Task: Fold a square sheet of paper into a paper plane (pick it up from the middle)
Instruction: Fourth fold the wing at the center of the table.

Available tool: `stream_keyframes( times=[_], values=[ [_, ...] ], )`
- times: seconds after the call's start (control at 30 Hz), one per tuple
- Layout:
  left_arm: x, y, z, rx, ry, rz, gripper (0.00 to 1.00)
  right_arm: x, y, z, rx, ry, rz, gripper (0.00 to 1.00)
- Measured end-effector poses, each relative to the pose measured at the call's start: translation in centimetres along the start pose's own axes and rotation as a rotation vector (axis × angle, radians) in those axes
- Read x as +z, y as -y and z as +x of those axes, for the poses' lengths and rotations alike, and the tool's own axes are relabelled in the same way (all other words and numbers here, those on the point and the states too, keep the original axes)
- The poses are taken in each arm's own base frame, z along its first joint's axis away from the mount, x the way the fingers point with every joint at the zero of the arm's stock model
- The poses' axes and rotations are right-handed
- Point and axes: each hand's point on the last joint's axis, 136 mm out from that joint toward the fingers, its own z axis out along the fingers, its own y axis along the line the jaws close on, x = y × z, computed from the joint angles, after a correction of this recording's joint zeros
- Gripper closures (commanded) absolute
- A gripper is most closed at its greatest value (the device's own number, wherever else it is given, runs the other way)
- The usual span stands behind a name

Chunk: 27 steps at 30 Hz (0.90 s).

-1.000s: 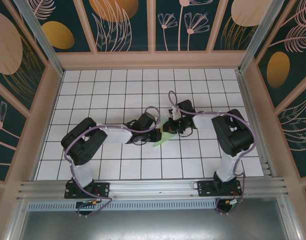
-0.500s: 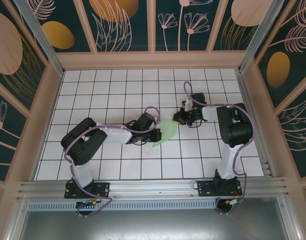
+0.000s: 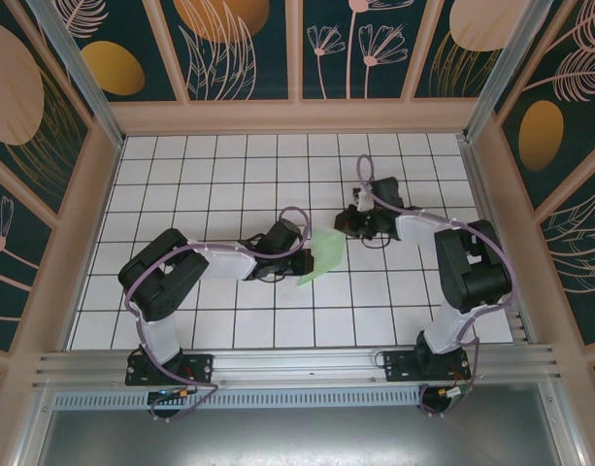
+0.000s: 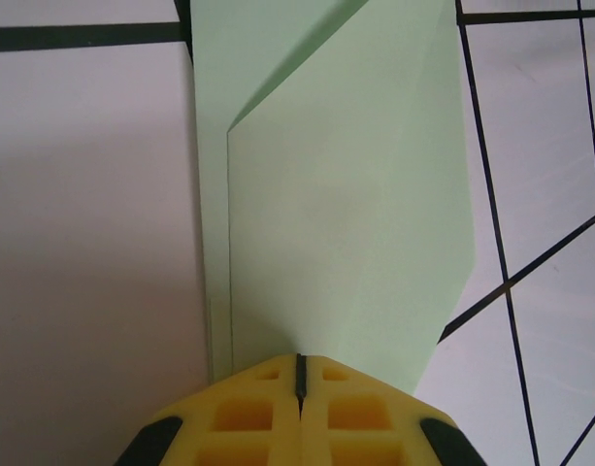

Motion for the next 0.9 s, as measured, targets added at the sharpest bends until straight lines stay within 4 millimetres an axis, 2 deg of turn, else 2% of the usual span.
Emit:
stream_keyframes(
  times=[0.13, 0.33, 0.5, 0.63, 0.73, 0.9],
  values=[
    [0.0, 0.0, -0.1, -0.034, 0.009, 0.002, 1.0, 2.0, -1.0, 3.0, -0.002, -0.09, -0.024, 0.98],
    [-0.1, -0.1, -0.2, -0.045, 0.017, -0.005, 1.0, 3.9, 1.0, 4.4, 0.052, -0.148, 0.003, 0.98],
    [-0.3, -0.2, -0.2, -0.045, 0.021, -0.007, 1.0, 4.2, 1.6, 4.7, 0.064, -0.16, 0.012, 0.99],
    [-0.7, 0.2, -0.4, -0.043, 0.026, -0.001, 0.87, 4.2, 1.7, 4.7, 0.065, -0.159, 0.016, 0.99],
    [-1.5, 1.1, -1.0, -0.048, 0.047, 0.021, 0.82, 4.3, 1.8, 4.7, 0.067, -0.16, 0.017, 0.99],
    [-2.8, 2.8, -2.1, -0.064, 0.084, 0.078, 0.81, 4.3, 1.8, 4.7, 0.068, -0.161, 0.019, 0.99]
  ],
)
